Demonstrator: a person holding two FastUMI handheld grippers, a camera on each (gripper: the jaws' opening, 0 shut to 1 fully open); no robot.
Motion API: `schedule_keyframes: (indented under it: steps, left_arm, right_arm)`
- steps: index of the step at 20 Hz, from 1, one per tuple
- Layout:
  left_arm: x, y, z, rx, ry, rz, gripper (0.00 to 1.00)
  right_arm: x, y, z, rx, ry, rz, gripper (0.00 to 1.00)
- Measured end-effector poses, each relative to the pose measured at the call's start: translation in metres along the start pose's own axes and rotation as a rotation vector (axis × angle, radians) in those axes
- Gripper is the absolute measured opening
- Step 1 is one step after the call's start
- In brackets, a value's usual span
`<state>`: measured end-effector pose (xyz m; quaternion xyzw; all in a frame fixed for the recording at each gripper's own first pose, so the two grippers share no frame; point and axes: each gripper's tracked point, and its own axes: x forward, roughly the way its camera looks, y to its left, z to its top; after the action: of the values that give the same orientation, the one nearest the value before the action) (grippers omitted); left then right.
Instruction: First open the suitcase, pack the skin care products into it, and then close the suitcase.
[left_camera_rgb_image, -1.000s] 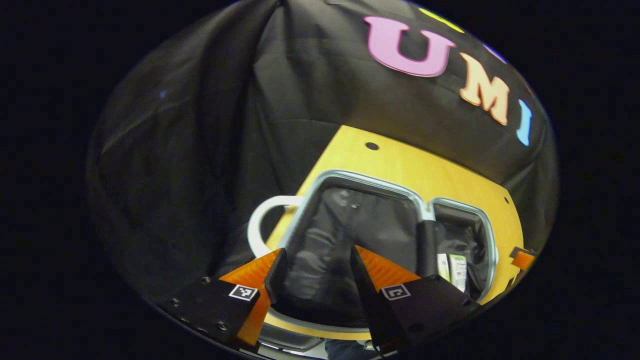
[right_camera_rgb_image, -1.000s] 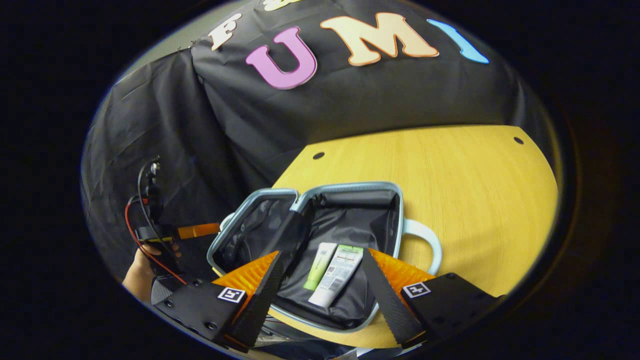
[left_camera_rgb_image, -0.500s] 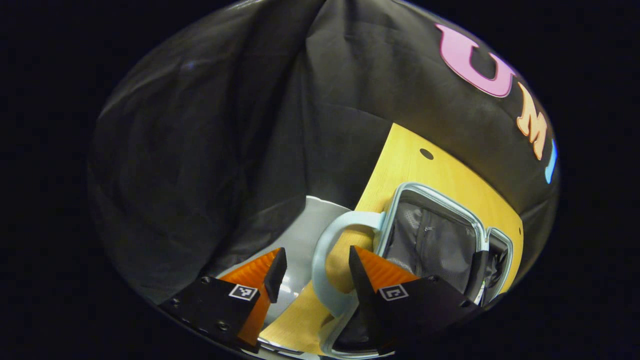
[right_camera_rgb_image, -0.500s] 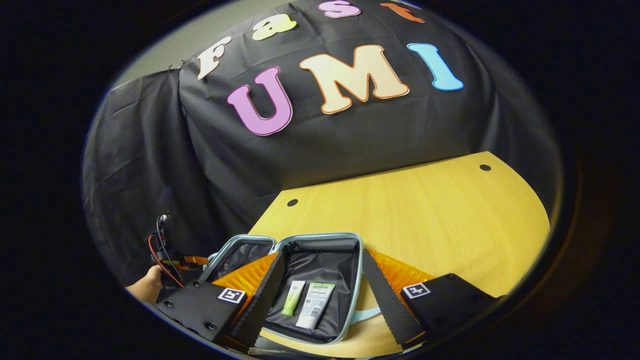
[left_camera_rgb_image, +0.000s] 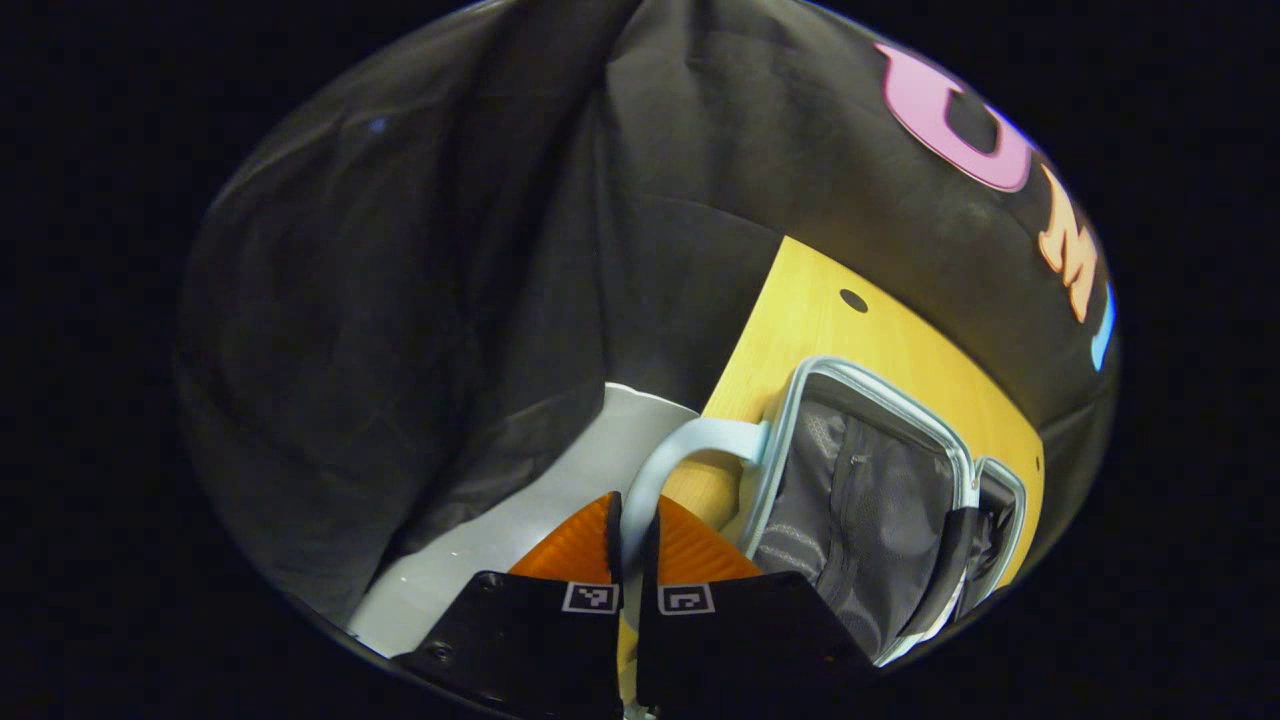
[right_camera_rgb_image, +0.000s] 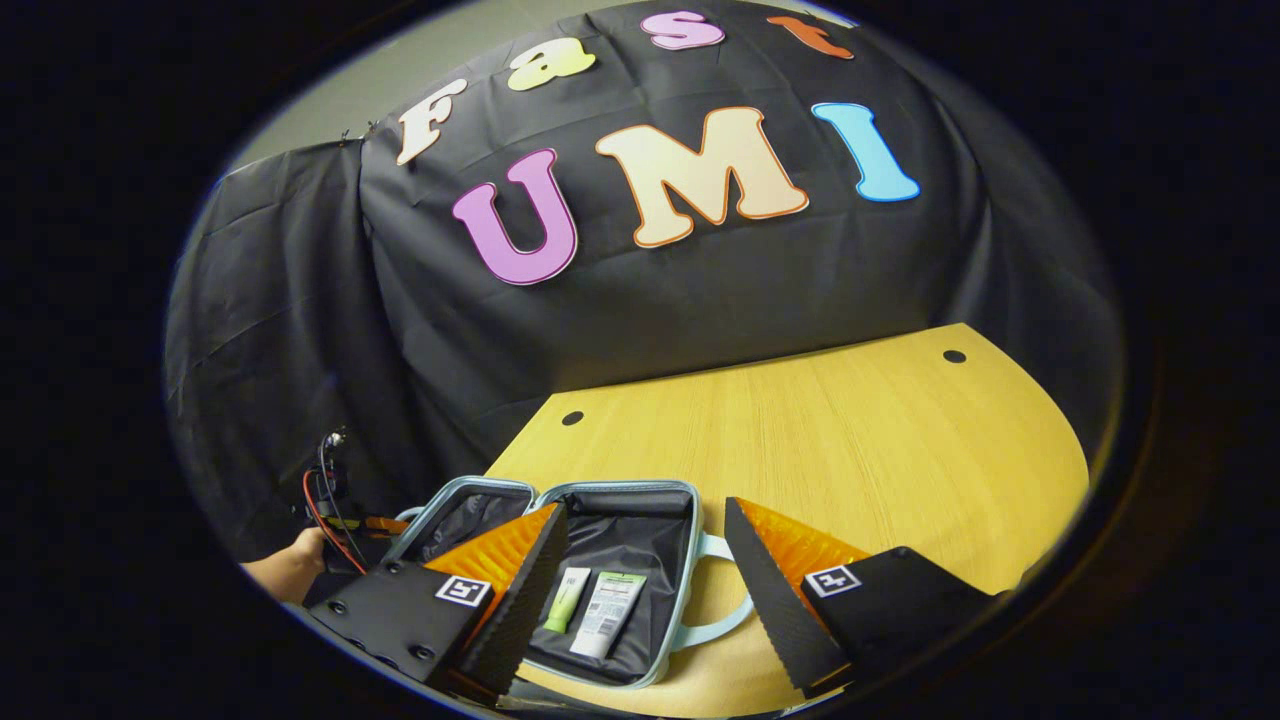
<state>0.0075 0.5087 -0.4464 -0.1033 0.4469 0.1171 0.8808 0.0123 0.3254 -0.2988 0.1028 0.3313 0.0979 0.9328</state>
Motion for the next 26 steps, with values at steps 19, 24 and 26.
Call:
schedule_keyframes:
  steps: [19,24,26]
  left_arm:
    - [-0.219,-0.236,0.084,0.193,-0.443,-0.247,0.00]
    - [-0.231,-0.317,0.062,0.223,-0.448,-0.372,0.00]
    - [-0.235,-0.356,0.047,0.229,-0.433,-0.453,0.00]
  right_arm:
    - [-0.057,-0.053,0.081,-0.119,-0.196,0.129,0.98]
    - [-0.068,-0.072,0.091,-0.139,-0.223,0.122,0.98]
    - [-0.074,-0.078,0.093,-0.148,-0.228,0.120,0.98]
